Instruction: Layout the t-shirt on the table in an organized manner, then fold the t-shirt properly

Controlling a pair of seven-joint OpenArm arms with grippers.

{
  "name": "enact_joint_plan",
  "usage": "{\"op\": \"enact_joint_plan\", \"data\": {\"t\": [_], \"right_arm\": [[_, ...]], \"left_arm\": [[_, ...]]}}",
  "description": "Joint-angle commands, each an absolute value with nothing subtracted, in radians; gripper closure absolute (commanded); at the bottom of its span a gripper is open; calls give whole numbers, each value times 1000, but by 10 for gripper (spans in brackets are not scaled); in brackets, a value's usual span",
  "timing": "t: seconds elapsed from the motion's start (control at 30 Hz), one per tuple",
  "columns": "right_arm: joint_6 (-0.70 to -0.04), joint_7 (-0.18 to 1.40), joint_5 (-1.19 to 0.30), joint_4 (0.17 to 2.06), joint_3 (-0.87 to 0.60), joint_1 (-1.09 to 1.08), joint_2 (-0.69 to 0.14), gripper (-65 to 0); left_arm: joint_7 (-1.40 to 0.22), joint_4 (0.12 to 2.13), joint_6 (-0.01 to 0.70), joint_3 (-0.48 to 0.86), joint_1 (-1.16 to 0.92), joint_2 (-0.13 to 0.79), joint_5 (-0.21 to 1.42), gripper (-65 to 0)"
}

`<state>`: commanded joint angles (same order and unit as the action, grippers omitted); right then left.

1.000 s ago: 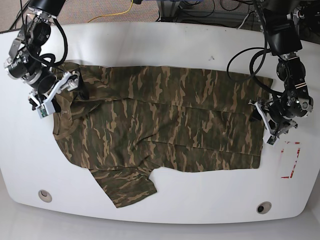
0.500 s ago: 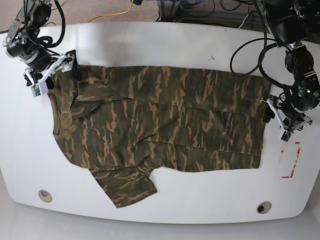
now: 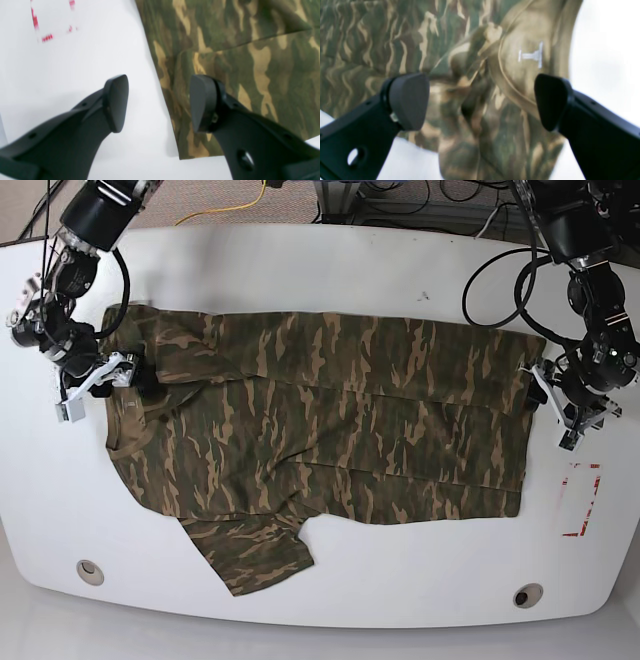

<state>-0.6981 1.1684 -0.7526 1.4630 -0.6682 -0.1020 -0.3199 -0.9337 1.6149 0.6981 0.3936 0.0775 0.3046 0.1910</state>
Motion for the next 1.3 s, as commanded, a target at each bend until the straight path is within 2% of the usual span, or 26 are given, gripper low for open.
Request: {"op": "enact_joint_plan", "data": {"t": [0.23, 0.57, 0.6, 0.67, 0.7, 0.73, 0.8, 0.83, 0.93, 1.07, 1.3], "right_arm": [[-698, 1168, -753, 1440, -561, -137, -317, -650], [-698, 1168, -753, 1346, -535, -148, -285, -650], [-698, 1168, -753, 1346, -535, -147, -285, -625], [-698, 1168, -753, 1345, -533, -147, -283, -522], [-698, 1168, -753, 1345, -533, -147, -283, -490], [-698, 1168, -753, 1345, -533, -145, -283, -396], [-698, 1168, -754, 1345, -532, -145, -282, -296], [-698, 1168, -754, 1345, -532, -145, -282, -203], [-698, 1178, -754, 1348, -512, -150, -283, -79], [-698, 1221, -774, 1360, -470, -163, -288, -71], [-698, 1300, -912, 1408, -463, -165, -289, -71]], "left_arm": [[-934, 1613, 698, 394, 77, 306, 191, -360], [-934, 1609, 698, 395, 77, 306, 191, -360], [-934, 1609, 698, 395, 76, 306, 191, -360], [-934, 1609, 698, 395, 76, 306, 191, -360], [-934, 1609, 698, 395, 76, 306, 191, -360], [-934, 1607, 698, 395, 76, 306, 191, -360], [-934, 1607, 698, 395, 76, 306, 191, -360], [-934, 1607, 698, 394, 76, 306, 191, -360], [-934, 1607, 698, 394, 76, 306, 191, -360], [-934, 1607, 698, 392, 76, 303, 189, -360], [-934, 1607, 698, 392, 68, 303, 188, -360]]}}
